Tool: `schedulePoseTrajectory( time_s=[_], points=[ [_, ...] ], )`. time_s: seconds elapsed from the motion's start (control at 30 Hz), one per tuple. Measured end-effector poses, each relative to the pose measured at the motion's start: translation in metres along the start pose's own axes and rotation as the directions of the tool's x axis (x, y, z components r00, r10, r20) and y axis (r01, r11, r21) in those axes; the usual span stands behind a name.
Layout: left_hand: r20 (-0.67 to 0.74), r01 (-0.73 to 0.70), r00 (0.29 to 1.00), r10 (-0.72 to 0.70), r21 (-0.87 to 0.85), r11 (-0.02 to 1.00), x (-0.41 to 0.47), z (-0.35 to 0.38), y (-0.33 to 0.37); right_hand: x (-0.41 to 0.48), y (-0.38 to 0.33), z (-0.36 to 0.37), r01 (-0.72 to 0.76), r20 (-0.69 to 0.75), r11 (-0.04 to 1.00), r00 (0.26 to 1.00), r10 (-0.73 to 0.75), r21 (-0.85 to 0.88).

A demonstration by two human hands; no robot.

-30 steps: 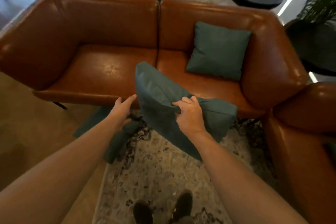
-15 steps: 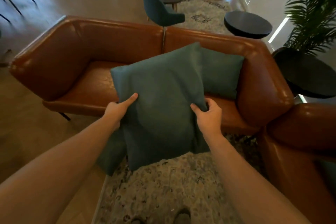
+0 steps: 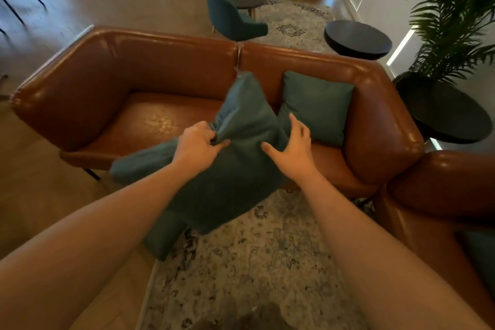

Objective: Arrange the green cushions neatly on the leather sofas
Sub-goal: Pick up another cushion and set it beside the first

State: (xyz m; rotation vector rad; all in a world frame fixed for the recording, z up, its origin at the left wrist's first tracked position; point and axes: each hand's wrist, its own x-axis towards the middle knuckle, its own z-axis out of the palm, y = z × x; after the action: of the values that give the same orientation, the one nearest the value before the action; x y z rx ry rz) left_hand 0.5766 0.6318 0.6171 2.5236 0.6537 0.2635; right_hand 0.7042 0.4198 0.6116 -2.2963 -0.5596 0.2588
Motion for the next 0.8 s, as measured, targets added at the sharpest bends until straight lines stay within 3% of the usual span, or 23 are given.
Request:
schedulePoseTrajectory(
  time_s=[0.1,0.2,0.27,0.37,0.53,0.67,0.8],
  points=[
    [-0.037,-0.266,0.963,0.267,0.028,0.964,-0.004,-0.014,0.01,0.022,-0.013,-0.011,0.067,0.071,0.974,0.994,-0.084,0.214],
    [-0.028,-0.409,0.91,0.415,0.111,0.906,0.006,-0.027,0.018,0.032,-0.007,-0.018,-0.126,0.207,0.816,0.978,0.008,0.565],
    [0.008,-0.485,0.873,0.488,0.131,0.865,0.019,-0.027,0.025,0.039,-0.002,-0.02,-0.186,0.173,0.733,0.98,0.094,0.654],
    [0.031,-0.536,0.843,0.538,0.145,0.832,0.039,-0.015,0.035,0.055,0.001,-0.019,-0.126,-0.005,0.716,0.984,0.177,0.687],
    [0.118,-0.361,0.93,0.348,0.122,0.925,0.103,0.014,0.044,0.114,0.016,-0.019,-0.06,-0.169,0.761,0.961,0.219,0.646],
    [0.236,-0.202,0.957,0.171,0.112,0.973,0.166,0.02,0.043,0.164,0.026,-0.019,-0.031,-0.217,0.805,0.956,0.196,0.592],
    [0.235,0.099,0.964,-0.123,0.113,0.989,0.216,0.022,0.019,0.207,0.034,-0.024,-0.029,-0.214,0.839,0.962,0.172,0.543]
  ],
)
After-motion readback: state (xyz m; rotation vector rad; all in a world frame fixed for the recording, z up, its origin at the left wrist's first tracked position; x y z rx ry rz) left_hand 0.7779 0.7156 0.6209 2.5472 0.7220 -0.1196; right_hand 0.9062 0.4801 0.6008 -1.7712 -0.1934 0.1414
